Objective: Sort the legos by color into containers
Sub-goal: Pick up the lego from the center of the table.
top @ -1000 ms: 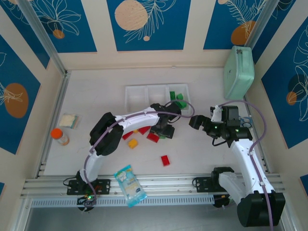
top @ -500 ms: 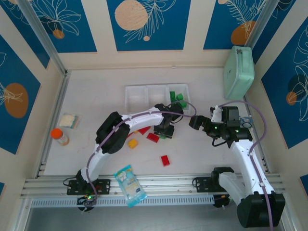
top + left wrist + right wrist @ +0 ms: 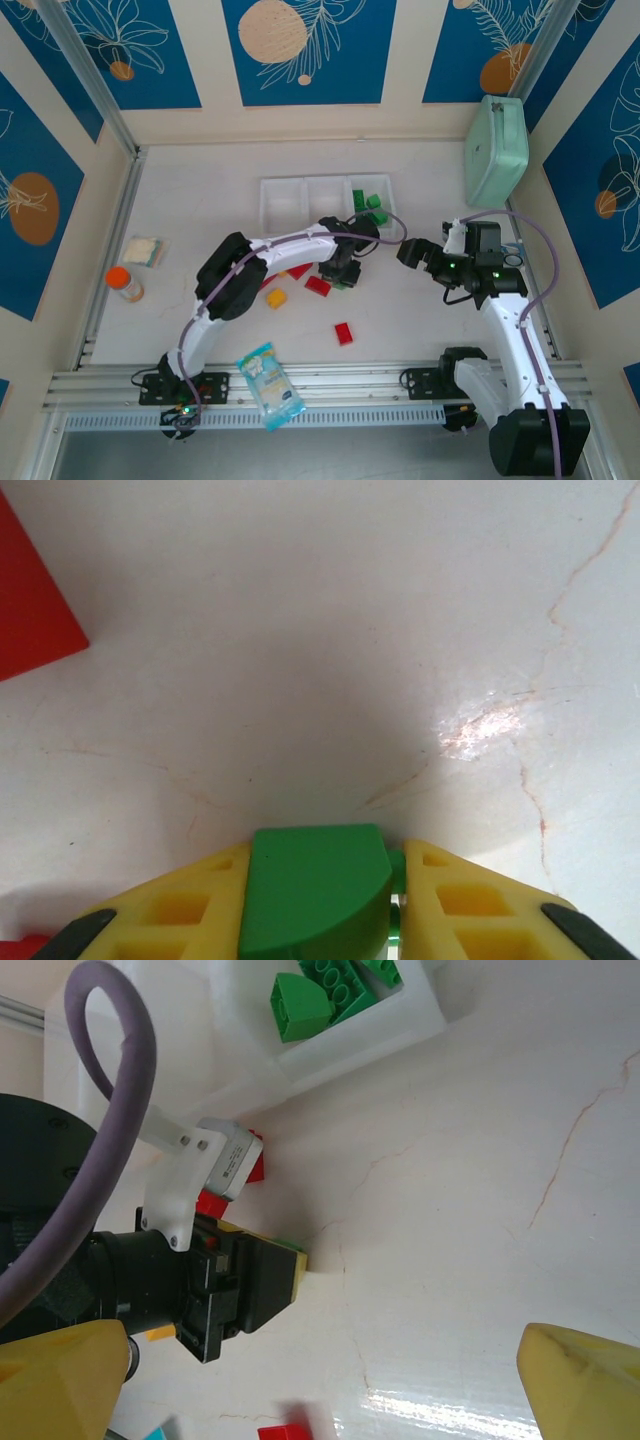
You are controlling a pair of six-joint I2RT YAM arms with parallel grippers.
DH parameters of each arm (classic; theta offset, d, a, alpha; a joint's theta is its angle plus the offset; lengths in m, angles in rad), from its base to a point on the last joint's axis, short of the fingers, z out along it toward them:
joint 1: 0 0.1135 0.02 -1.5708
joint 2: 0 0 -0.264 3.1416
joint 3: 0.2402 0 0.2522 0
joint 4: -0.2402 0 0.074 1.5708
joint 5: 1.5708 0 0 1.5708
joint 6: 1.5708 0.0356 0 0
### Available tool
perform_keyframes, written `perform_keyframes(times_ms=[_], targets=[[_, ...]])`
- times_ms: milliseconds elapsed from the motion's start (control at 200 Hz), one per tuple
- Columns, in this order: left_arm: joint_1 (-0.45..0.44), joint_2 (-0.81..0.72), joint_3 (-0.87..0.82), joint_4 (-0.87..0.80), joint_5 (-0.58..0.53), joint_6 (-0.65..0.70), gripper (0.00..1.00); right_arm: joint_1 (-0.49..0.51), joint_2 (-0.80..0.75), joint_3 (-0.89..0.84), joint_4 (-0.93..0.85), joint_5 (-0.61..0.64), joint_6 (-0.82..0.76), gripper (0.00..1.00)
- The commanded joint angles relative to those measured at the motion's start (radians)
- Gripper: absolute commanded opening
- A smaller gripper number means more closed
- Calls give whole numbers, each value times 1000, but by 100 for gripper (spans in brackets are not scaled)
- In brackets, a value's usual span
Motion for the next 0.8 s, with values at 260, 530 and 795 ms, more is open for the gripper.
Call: perform_keyframes(times_ms=[260, 530, 795], targets=[[13, -129, -61, 60, 0, 24, 22, -11, -35, -16, -4, 46, 33, 100], [65, -197, -17, 71, -37, 57, 22, -12, -66, -21, -18, 53, 33, 100], [107, -177, 86, 246, 24, 60, 22, -13, -106, -34, -24, 56, 51, 100]])
